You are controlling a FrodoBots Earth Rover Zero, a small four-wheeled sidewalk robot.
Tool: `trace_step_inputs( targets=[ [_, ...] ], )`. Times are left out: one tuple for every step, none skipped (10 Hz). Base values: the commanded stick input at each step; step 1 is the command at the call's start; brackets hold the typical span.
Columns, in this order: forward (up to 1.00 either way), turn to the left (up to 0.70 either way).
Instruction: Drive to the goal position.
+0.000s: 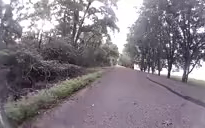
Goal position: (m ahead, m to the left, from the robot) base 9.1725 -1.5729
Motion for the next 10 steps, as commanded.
trace_step_inputs(
  targets=[
    [0.7,-0.35],
    [0.7,-0.35],
    [0.7,-0.35],
    [0.7,-0.16],
    [0.7,0.0],
    [0.7,0.0],
    [0.7,0.0],
    [0.7,0.0],
    [0.7,0.0],
    [0.7,0.0]
  ],
)
